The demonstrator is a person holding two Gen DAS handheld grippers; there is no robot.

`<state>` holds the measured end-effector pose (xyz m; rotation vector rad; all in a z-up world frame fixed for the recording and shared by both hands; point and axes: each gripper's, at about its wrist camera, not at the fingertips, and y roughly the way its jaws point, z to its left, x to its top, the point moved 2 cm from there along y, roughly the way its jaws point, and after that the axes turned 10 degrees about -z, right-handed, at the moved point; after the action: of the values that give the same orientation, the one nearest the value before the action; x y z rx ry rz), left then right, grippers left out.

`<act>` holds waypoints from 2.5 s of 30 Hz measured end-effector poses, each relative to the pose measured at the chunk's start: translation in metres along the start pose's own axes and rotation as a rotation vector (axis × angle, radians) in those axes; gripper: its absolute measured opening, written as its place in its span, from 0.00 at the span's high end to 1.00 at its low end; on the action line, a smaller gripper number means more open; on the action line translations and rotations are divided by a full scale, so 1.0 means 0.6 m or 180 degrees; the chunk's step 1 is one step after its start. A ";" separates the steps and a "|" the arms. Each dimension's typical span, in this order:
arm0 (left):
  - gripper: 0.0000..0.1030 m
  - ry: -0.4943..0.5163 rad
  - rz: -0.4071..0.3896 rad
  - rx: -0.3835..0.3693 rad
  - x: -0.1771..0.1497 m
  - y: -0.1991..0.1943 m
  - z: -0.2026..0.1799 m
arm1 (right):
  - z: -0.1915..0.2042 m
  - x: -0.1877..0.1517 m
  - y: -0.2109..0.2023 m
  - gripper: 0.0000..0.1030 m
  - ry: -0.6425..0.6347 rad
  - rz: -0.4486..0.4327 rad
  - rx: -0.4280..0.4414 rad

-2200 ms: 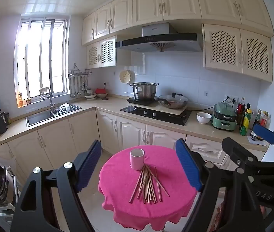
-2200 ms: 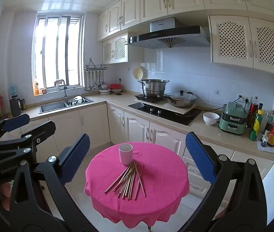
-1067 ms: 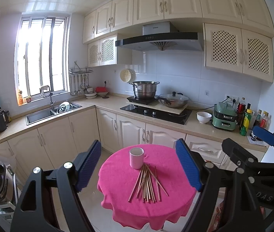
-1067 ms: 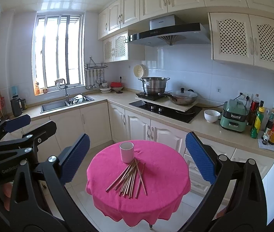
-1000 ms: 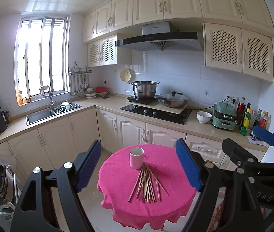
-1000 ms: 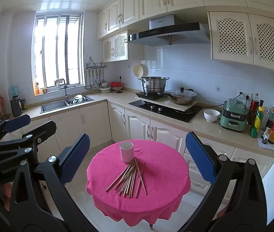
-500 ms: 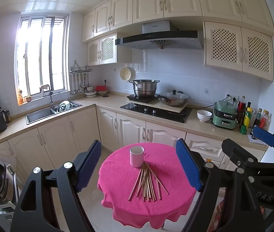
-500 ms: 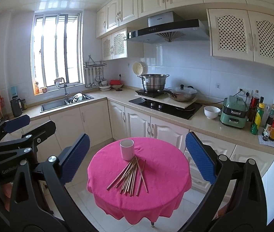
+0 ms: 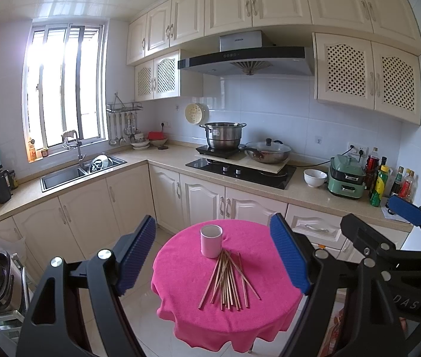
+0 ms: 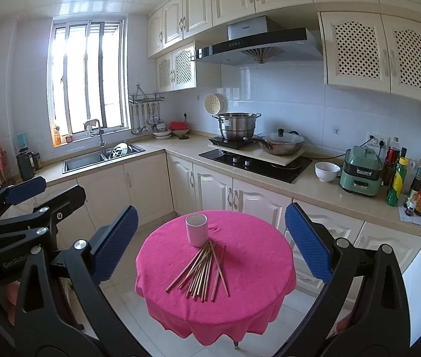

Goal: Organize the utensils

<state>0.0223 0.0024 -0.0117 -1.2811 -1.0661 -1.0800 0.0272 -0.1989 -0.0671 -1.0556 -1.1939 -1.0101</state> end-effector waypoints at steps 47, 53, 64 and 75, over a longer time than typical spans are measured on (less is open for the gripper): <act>0.24 -0.0019 0.0051 0.0011 -0.002 0.005 0.014 | 0.003 -0.006 0.009 0.06 0.0019 0.0070 0.0011; 0.24 -0.0028 0.0052 0.0005 -0.007 0.000 0.018 | 0.008 -0.014 0.000 0.06 0.0020 0.0081 0.0000; 0.24 -0.0039 0.0087 -0.0017 -0.015 -0.004 0.035 | 0.021 -0.017 0.000 0.06 0.0032 0.0126 -0.0003; 0.24 -0.0024 0.0261 -0.0035 -0.029 0.027 0.050 | 0.039 -0.028 0.025 0.06 -0.0019 0.0235 -0.0048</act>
<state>0.0353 0.0326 -0.0313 -1.3271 -1.0060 -1.0211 0.0355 -0.1724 -0.0835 -1.1075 -1.1456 -0.9605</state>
